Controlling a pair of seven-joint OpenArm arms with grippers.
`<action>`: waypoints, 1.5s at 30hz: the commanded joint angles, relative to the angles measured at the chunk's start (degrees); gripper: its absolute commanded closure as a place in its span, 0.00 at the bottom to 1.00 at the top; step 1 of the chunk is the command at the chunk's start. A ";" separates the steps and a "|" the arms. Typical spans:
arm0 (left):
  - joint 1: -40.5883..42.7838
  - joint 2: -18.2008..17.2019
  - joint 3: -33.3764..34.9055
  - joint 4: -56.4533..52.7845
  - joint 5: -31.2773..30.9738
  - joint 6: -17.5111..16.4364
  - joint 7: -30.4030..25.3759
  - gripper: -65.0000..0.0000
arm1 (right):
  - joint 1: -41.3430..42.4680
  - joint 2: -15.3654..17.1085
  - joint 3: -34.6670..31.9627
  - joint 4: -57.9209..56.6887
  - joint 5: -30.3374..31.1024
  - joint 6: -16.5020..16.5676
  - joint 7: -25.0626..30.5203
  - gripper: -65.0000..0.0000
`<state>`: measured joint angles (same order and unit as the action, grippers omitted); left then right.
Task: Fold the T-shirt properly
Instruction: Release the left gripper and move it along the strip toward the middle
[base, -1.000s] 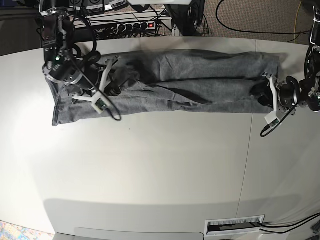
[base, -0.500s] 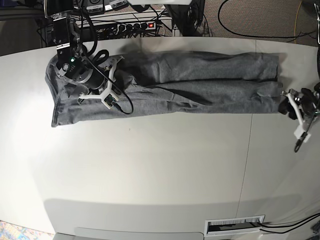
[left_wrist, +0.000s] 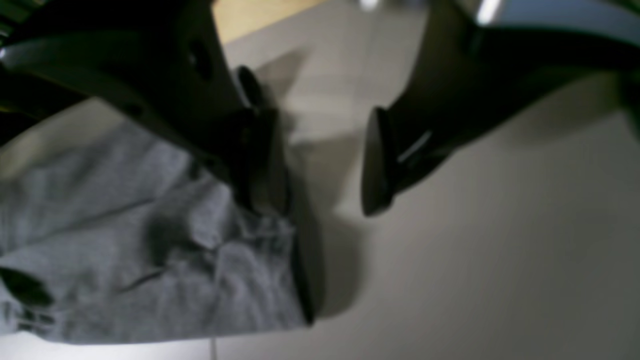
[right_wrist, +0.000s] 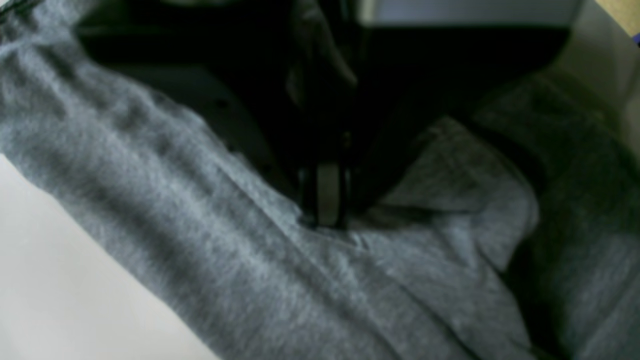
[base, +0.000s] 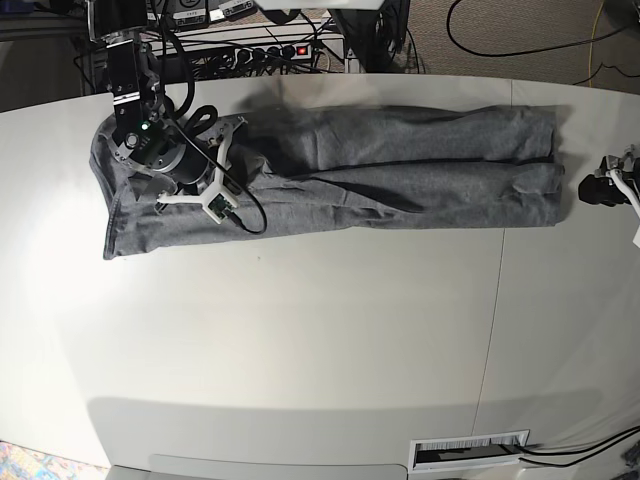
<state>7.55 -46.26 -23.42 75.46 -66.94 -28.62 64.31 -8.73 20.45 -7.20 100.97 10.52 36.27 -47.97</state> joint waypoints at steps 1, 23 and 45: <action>-0.74 -1.27 -0.66 -0.74 -2.08 -0.61 -0.20 0.57 | 0.28 0.66 0.17 0.33 -1.14 -0.11 -1.53 0.99; -0.87 0.85 -0.66 -14.78 -16.50 -8.96 2.86 0.57 | 0.28 0.66 0.17 0.33 -1.14 -0.11 -1.57 0.99; -0.92 7.93 -0.66 -14.78 -18.06 -9.01 5.97 0.58 | 0.31 0.66 0.17 0.33 -1.14 -0.11 -1.70 0.99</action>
<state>6.98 -37.23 -23.73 60.10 -84.95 -37.63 70.00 -8.73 20.45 -7.20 100.97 10.50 36.27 -47.99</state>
